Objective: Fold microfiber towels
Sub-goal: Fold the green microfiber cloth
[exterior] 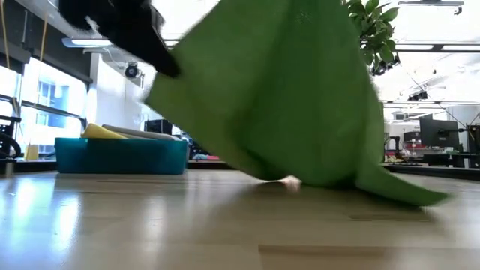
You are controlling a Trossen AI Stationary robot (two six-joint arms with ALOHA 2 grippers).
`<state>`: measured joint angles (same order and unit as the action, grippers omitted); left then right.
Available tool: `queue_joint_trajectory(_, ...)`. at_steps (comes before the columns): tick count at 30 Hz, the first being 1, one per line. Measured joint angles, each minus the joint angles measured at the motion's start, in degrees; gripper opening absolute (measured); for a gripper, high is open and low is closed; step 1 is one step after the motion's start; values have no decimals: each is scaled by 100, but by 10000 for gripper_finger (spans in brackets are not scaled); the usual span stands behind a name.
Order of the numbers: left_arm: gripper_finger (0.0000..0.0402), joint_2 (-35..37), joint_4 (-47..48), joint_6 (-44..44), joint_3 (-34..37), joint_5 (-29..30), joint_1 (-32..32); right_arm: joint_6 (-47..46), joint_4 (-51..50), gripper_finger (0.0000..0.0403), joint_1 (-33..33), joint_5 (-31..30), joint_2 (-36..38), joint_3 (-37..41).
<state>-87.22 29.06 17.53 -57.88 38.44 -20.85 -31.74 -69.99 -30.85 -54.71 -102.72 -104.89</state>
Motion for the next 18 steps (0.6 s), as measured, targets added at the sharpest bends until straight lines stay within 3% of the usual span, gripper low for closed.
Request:
queue_joint_trajectory(3, 1, 497, 275, -90, -19, 104, -82, -513, 73, 0, -138, -361, -4, 564)
queue_joint_trajectory(8, 1, 1301, 768, -438, 0, 126, -128, -916, 867, 0, -105, -275, 20, 1517)
queue_joint_trajectory(18, 0, 1929, 1754, -671, -675, 105, -122, 1051, 3417, 0, 252, -169, 763, 2512)
